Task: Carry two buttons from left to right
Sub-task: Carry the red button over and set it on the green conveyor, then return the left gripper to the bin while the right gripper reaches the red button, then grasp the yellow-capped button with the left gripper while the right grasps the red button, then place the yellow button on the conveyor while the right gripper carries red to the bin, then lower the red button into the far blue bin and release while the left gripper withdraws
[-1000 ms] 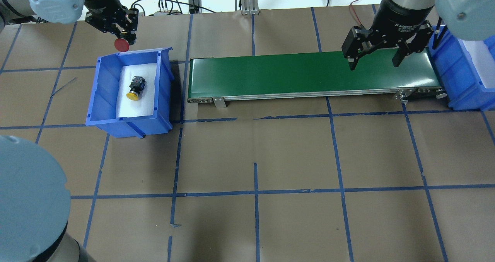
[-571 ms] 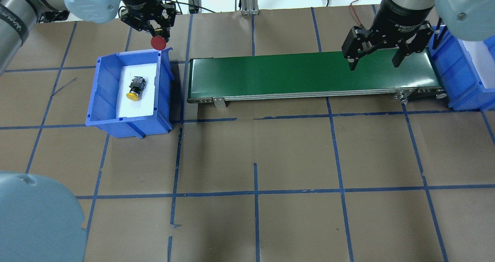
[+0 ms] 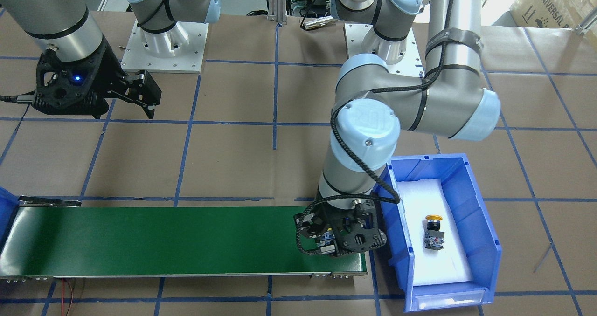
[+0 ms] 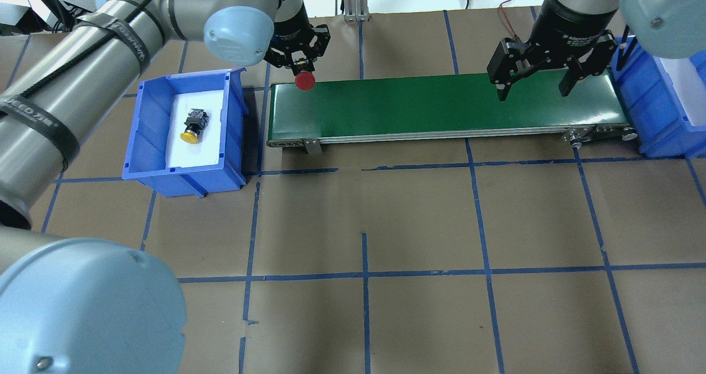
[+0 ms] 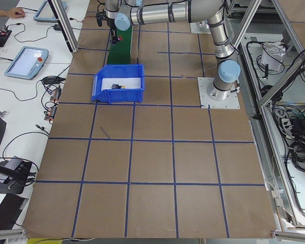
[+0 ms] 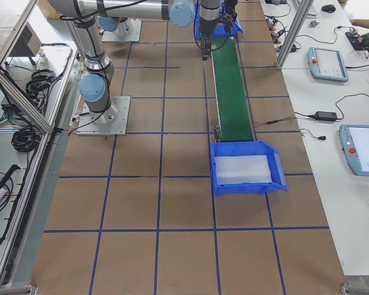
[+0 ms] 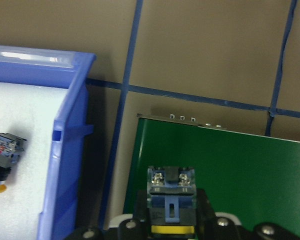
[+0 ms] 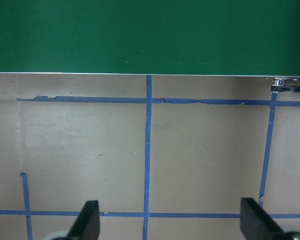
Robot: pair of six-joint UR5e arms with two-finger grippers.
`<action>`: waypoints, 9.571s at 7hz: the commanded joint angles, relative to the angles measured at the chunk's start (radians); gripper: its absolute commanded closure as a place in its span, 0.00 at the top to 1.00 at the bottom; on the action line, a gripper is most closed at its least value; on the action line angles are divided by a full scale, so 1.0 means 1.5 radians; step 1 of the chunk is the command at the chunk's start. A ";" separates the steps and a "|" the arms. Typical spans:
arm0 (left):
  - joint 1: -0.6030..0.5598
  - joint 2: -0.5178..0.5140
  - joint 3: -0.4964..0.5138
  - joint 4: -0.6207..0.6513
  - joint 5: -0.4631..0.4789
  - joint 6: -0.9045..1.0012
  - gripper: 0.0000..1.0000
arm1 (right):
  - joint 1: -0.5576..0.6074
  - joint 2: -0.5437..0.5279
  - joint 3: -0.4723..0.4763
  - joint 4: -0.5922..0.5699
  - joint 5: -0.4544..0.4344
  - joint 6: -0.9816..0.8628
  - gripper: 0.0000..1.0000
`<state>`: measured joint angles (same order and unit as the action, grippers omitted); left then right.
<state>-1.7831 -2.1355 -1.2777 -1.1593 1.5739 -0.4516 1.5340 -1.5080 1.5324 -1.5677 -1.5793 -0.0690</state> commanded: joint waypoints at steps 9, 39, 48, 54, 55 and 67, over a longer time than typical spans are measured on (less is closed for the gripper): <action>0.057 0.006 -0.005 0.038 -0.014 0.101 1.00 | 0.000 0.000 0.000 -0.001 0.001 0.000 1.00; 0.231 0.196 -0.101 -0.101 -0.022 0.390 0.17 | 0.135 0.426 -0.232 -0.181 -0.004 0.136 0.09; -0.017 0.026 -0.070 0.039 -0.006 0.001 0.17 | -0.228 0.310 -0.221 -0.129 -0.031 -0.201 0.08; 0.004 0.013 -0.058 0.066 0.034 0.046 1.00 | -0.397 0.354 -0.222 -0.223 -0.042 -0.425 0.08; 0.030 0.023 -0.060 0.059 0.030 0.103 1.00 | -0.397 0.375 -0.223 -0.234 -0.040 -0.425 0.08; 0.218 0.283 -0.076 -0.244 0.036 0.278 1.00 | -0.392 0.446 -0.205 -0.286 -0.020 -0.423 0.39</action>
<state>-1.4582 -1.7128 -1.3913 -1.5241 1.6292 -0.0353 0.9464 -0.8395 1.2254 -1.9962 -1.6092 -0.7017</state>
